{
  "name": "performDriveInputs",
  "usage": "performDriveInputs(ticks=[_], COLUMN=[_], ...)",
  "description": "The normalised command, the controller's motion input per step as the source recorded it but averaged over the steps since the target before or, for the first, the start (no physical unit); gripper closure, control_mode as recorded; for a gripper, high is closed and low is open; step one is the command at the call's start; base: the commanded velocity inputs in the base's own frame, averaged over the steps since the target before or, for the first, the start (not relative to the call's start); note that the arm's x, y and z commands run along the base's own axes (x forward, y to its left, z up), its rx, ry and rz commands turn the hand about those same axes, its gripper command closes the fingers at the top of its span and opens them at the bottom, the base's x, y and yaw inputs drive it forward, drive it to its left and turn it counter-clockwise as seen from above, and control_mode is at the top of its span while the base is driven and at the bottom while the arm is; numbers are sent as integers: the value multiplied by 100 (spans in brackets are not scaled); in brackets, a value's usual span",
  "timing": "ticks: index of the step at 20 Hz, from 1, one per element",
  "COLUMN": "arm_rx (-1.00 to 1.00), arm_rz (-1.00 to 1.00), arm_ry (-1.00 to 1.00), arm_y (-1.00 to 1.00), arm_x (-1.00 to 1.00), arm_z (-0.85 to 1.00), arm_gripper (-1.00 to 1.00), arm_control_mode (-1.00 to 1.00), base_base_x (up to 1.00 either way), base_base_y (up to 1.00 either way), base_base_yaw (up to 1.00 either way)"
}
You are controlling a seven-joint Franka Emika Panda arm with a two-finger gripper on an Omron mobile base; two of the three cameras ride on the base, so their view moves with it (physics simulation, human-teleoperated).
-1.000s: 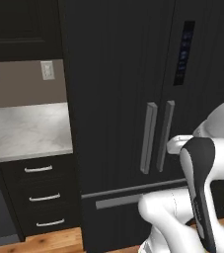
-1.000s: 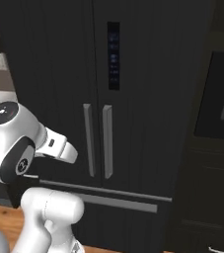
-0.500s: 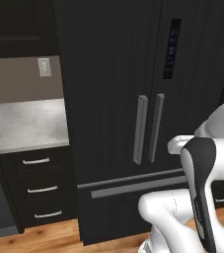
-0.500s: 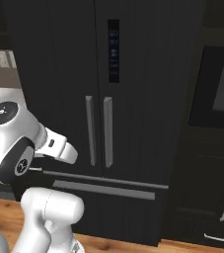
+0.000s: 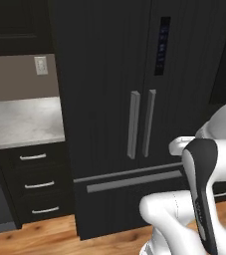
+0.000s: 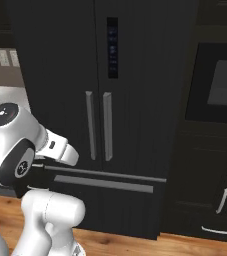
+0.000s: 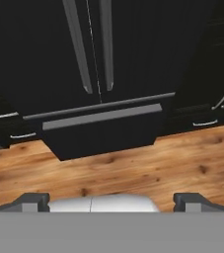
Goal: Take the cakes from the fridge and place them on the empty tray on the dining counter.
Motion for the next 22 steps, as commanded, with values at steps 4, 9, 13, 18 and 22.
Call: performDriveInputs(ticks=[4,9,13,18,22], arm_rx=[0,1,5,4,0], arm_rz=[0,0,0,1,5], arm_ry=[0,-2,-6,-6,-18], arm_y=[0,-10,-46,-18,5], arm_x=[0,2,25,67,54], arm_z=[0,-2,0,0,0], arm_gripper=[-100,-100,-100,-100,-100], arm_control_mode=[100,-100,-100,-100,-100], base_base_x=[-15,0,0,0,0], base_base_y=[-17,-7,0,0,0], base_base_yaw=[-1,0,0,0,0])
